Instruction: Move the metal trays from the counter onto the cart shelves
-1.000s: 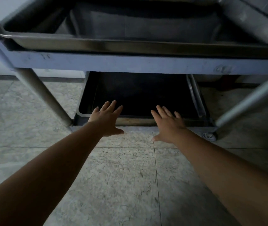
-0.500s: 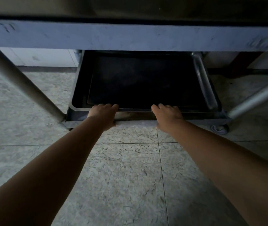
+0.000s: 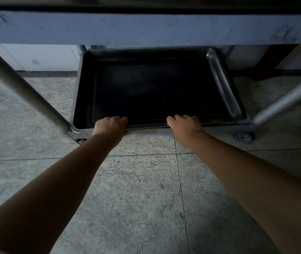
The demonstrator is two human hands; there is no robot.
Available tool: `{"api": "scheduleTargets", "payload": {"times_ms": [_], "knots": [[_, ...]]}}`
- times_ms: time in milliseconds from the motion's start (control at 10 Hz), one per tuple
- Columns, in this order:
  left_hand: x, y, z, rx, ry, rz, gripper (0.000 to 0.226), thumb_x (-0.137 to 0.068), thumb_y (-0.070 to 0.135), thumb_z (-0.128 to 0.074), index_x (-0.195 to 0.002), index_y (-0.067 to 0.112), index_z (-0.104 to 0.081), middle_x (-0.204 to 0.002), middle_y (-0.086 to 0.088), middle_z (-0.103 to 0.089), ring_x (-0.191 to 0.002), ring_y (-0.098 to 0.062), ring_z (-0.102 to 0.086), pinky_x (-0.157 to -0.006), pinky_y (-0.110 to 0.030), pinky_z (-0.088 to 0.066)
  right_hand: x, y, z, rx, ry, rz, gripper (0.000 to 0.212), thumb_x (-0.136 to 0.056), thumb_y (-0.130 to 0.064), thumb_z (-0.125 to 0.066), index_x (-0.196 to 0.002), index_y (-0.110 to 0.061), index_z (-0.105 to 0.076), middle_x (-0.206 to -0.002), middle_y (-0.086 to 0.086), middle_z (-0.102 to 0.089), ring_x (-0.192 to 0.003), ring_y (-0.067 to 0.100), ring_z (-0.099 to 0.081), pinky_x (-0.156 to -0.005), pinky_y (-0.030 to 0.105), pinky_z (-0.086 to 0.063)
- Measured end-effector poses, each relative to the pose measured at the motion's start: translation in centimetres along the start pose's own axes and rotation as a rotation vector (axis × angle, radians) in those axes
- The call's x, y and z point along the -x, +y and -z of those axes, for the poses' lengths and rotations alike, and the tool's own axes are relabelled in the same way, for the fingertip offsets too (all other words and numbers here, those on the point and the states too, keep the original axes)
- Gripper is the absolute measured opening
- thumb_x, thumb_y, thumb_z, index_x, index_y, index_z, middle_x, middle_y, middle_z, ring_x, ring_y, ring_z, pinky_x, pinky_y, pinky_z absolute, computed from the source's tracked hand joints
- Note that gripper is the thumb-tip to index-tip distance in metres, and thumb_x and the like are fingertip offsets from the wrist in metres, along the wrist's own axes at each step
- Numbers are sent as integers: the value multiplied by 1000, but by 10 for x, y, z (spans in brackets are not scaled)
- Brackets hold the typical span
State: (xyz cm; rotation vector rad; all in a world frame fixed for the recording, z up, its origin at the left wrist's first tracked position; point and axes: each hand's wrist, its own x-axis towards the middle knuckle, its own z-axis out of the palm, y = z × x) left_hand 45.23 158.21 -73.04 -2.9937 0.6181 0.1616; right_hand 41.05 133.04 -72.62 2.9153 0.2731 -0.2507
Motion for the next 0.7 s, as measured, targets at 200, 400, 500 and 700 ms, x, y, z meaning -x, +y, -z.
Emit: {"api": "scheduleTargets", "payload": {"times_ms": [200, 400, 500, 700], "knots": [[7, 2, 1, -82, 12, 27, 22, -94, 39, -62, -110, 26, -55, -92, 2, -65, -83, -24, -66, -57, -33, -36, 5, -9, 0, -19, 58, -9, 29, -78, 5, -55, -102, -10, -52, -92, 9, -61, -82, 29, -59, -60, 33, -36], [19, 3, -5, -56, 67, 21, 27, -93, 41, -63, -112, 24, -55, -98, 1, -67, -88, -24, -66, -67, -35, -40, 8, -12, -2, -22, 52, -52, 32, -75, 5, -58, -103, -9, -53, -95, 10, -63, -86, 30, -61, -63, 32, -39], [26, 1, -13, 1, 22, 30, 48, -86, 55, -65, -119, 23, -50, -113, 0, -65, -107, -24, -62, -91, -43, -42, 10, -10, -10, -82, 47, -53, 34, -83, -15, -65, -113, -13, -49, -105, 9, -62, -93, 29, -60, -74, 36, -44], [41, 3, 2, 86, -144, -23, 103, -84, 68, -57, -157, 16, -8, -167, -12, -11, -154, -29, -5, -120, -56, -15, 37, -4, -12, -155, -49, -9, 111, -75, -65, -62, -153, -21, 3, -164, 4, -6, -149, 24, -5, -117, 49, -13]]}}
